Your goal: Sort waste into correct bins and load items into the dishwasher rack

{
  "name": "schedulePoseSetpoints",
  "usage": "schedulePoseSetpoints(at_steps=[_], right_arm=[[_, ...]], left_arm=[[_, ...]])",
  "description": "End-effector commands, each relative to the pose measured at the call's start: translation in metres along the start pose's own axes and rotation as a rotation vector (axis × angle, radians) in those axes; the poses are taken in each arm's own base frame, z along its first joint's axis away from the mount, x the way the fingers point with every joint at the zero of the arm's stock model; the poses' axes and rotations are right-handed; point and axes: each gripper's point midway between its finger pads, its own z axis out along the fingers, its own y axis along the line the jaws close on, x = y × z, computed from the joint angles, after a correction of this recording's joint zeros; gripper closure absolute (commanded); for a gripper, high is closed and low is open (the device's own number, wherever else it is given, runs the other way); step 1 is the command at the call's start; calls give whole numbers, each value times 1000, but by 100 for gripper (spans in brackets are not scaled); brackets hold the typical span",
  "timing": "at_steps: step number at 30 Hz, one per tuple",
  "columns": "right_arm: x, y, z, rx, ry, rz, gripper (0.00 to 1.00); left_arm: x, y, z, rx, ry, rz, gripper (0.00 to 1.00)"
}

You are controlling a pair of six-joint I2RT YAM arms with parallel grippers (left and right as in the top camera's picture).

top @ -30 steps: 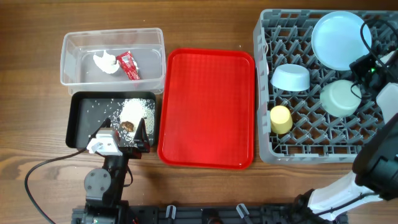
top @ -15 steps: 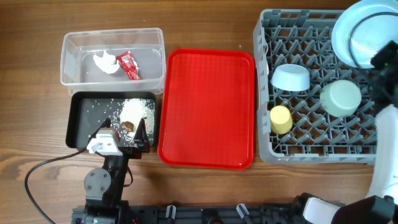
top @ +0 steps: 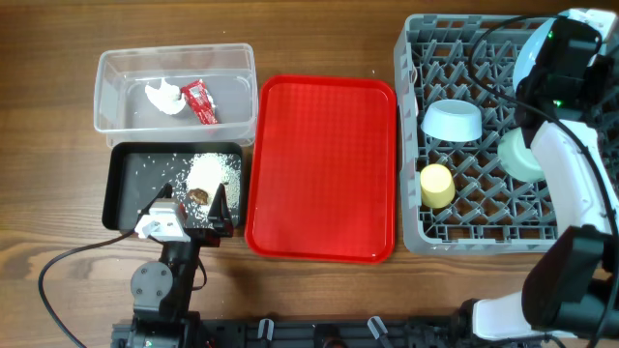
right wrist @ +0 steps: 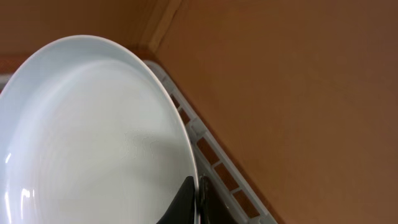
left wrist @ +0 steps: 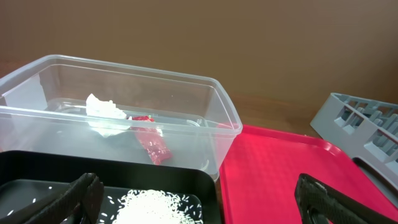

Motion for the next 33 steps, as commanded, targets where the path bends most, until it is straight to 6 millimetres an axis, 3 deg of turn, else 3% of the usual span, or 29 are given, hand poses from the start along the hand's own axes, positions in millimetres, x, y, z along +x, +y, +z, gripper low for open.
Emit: schedulePoseSetpoints(at_steps=[1,7,11,14,16,17,20,23,24,26,27,28,30,33], right_arm=[[0,11,1,16,0,-38,96],[2,61,-8,-68,-22,-176,96],[-3,77,-16,-85,-54,-227,94],[-9,89,-28,-109,-81,-232,78],[-15,94,-41,-133,-98,-220,57],[-20,97,-54,-163,-116,-207,52],[-43,122,-125,-462,-225,-216,42],[-47,125,-205,-771,-258,-145,37],[-41,119,-248,-920,-260,-124,37],[-28,105,-297,-1071,-257,-127,35],[-19,96,-323,-1153,-255,-135,26],[-12,88,-342,-1213,-256,-139,0],[0,60,-384,-1356,-242,-73,0],[7,14,-411,-1463,-201,101,0]], left_arm=[[0,1,0,-1,-4,16,0],[0,1,0,-1,-4,15,0],[0,1,0,-1,-4,16,0],[0,1,0,-1,-4,16,0],[0,1,0,-1,-4,16,0],[0,1,0,-1,-4,15,0],[0,1,0,-1,-4,15,0],[0,1,0,-1,-4,16,0],[0,1,0,-1,-4,16,0],[0,1,0,-1,-4,16,0],[0,1,0,-1,-4,16,0],[0,1,0,-1,-4,16,0],[0,1,0,-1,-4,16,0],[0,1,0,-1,-4,16,0]])
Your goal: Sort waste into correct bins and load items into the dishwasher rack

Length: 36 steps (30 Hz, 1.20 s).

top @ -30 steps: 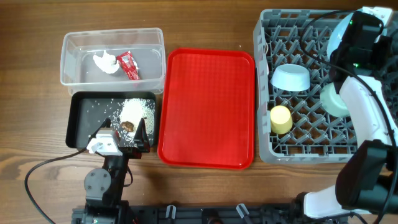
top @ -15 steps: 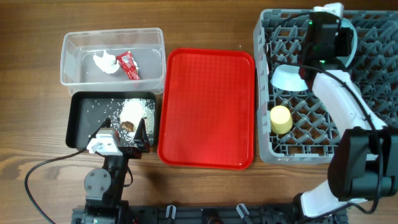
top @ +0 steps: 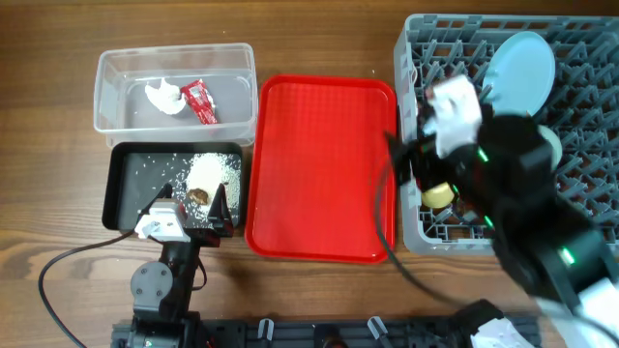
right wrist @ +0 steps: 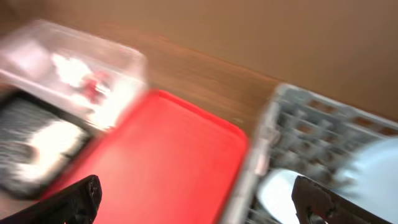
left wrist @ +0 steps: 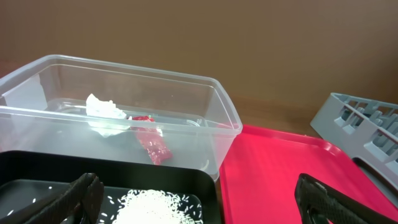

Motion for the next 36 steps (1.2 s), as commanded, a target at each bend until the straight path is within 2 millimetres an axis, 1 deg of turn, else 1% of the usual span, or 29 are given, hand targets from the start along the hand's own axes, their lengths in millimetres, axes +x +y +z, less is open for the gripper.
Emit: schedulePoseSetpoints(at_steps=[1,3,5,7,8,11,13,15,18,19,21,24,26,28,31,33,36], right_arm=[[-1,22,-49,-131,-61,178,0],[2,19,-68,-118,-90,147,0],[0,10,-83,-71,-137,121,0],[-1,1,-94,-18,-172,67,0],[3,-5,-98,18,-168,52,0],[21,-19,-98,101,-107,57,0],[23,-27,-97,140,-136,66,0],[24,-35,-92,172,-192,85,0],[42,-40,-78,184,-258,100,0],[51,-40,-73,183,-276,108,0],[79,-39,-61,181,-295,111,0],[114,-39,-47,182,-283,110,0],[128,-39,-38,182,-314,109,0],[141,-42,-22,193,-372,112,0],[154,-45,-5,200,-434,117,0],[158,-47,6,202,-473,117,0],[162,-47,15,201,-525,116,0]], left_arm=[[0,1,0,-1,-3,15,0],[0,1,0,-1,-3,16,0],[0,1,0,-1,-3,16,0],[0,1,0,-1,-3,16,0],[0,1,0,-1,-3,16,0],[0,1,0,-1,-3,16,0],[0,1,0,-1,-3,16,0],[0,1,0,-1,-3,16,0],[0,1,0,-1,-4,16,0],[0,1,0,-1,-3,15,0],[0,1,0,-1,-3,16,0],[0,1,0,-1,-3,16,0],[0,1,0,-1,-3,16,0],[0,1,0,-1,-4,16,0],[0,1,0,-1,-3,16,0],[0,1,0,-1,-3,15,0],[0,1,0,-1,-3,16,0]])
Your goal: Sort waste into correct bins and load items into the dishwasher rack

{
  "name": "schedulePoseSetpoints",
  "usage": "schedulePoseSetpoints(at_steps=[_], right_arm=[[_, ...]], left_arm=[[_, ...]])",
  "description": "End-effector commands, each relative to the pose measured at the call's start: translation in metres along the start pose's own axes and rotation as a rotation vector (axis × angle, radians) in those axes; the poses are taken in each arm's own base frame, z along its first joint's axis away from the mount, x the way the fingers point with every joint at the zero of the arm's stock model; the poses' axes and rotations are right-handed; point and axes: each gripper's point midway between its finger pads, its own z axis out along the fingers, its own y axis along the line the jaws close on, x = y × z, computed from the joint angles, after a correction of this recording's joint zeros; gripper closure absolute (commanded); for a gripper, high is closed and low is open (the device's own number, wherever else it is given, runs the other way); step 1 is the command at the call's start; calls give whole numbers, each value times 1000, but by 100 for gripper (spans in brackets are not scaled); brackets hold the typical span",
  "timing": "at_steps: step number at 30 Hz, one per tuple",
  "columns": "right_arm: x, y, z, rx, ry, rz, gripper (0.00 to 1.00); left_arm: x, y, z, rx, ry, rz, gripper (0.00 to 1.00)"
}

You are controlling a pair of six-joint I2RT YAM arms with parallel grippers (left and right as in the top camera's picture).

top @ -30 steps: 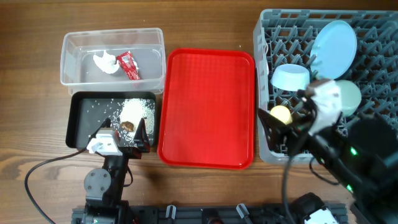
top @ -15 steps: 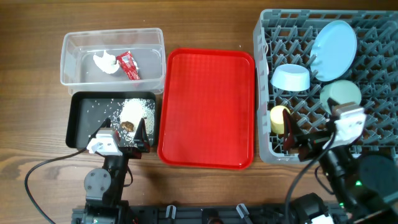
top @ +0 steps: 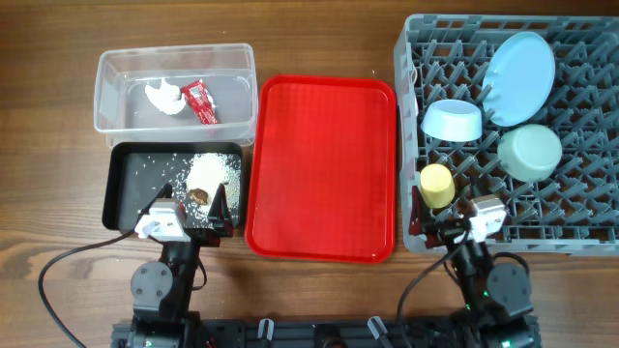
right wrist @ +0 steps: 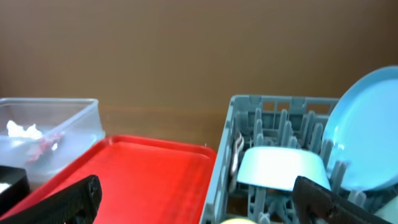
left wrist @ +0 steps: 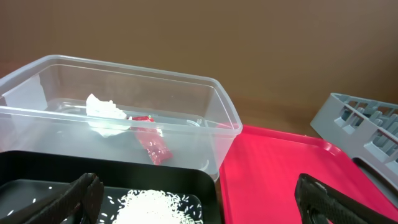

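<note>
The red tray (top: 321, 164) in the middle carries nothing. The clear bin (top: 227, 92) holds a white tissue (top: 164, 96) and a red wrapper (top: 199, 101). Rice and a food scrap (top: 200, 194) lie in the black tray (top: 131, 184). In the grey rack (top: 580, 193) are a blue plate (top: 520, 64) standing on edge, a pale bowl (top: 452, 121), a green bowl (top: 529, 153) and a yellow cup (top: 436, 184). My left gripper (top: 191, 208) (left wrist: 199, 205) is open over the black tray's near edge. My right gripper (top: 450, 224) (right wrist: 196, 202) is open at the rack's near left corner. Both are empty.
Cables run from both arm bases along the table's front edge. Bare wooden table surrounds the bins, the tray and the rack.
My right arm, then over the rack's left side with its gripper open, now rests low at the table's front by the rack's near left corner. The left arm has not moved.
First my right gripper was shut on the blue plate's rim at the rack's far right. Then the plate stood in the rack on its own and the gripper was open, away from it. Now that arm sits at the front. The left gripper stayed open throughout.
</note>
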Motion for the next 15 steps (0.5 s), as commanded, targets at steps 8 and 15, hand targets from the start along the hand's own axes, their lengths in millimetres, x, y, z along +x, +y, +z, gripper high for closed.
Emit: schedulePoseSetpoints(at_steps=[8,15], right_arm=[[13,0,3,-4,-16,1,0],[13,0,3,-4,-15,1,0]], left_arm=[[0,1,0,-1,-3,16,0],[0,1,0,-1,-4,16,0]])
